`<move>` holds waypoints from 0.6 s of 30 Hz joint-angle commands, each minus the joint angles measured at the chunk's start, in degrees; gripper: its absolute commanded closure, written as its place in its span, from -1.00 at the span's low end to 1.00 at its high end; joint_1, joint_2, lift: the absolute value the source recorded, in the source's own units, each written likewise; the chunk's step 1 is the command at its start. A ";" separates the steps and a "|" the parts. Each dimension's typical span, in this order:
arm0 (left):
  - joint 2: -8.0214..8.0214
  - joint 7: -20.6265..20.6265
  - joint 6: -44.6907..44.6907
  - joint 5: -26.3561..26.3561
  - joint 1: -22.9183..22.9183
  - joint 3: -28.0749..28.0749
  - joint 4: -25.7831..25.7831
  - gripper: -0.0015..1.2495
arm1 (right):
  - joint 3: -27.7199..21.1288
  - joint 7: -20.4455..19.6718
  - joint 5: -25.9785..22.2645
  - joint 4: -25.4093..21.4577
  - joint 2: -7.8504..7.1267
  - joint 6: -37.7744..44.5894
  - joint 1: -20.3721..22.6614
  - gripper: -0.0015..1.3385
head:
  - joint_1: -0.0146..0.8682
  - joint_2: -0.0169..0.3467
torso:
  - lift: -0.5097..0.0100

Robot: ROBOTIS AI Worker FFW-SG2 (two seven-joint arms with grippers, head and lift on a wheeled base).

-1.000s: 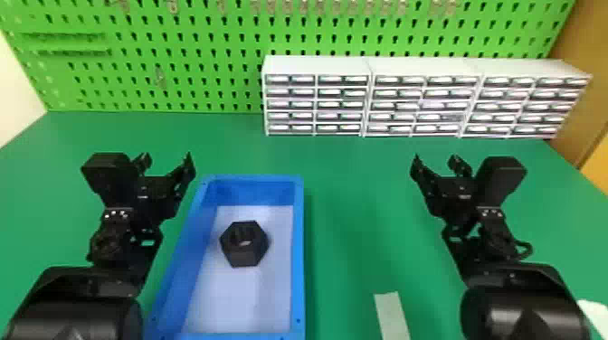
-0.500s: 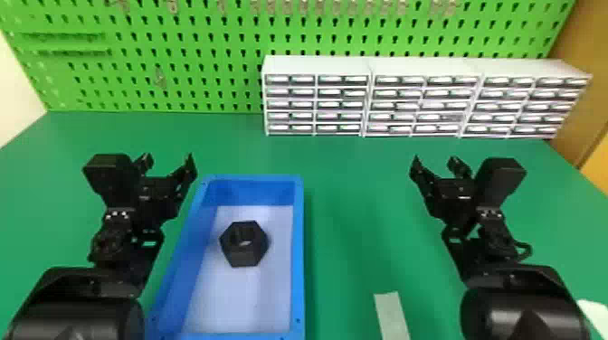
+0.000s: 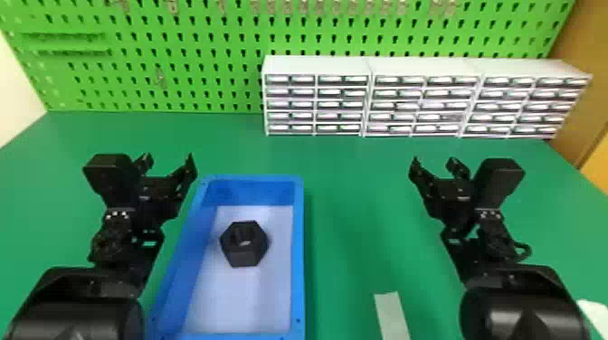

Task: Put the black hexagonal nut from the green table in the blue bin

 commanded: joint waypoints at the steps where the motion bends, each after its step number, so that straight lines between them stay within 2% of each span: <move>1: 0.00 0.00 0.00 -0.01 0.00 -0.09 -0.01 -0.23 | 0.26 0.00 0.00 0.00 -0.02 0.18 -0.15 -0.23 | 0.59 -0.62 | 0.59; 18: 0.00 0.00 0.00 -0.01 -0.09 0.00 -0.01 -0.23 | 0.43 0.00 -0.18 0.00 -0.10 0.44 -0.33 -0.23 | 0.59 -0.62 | 0.59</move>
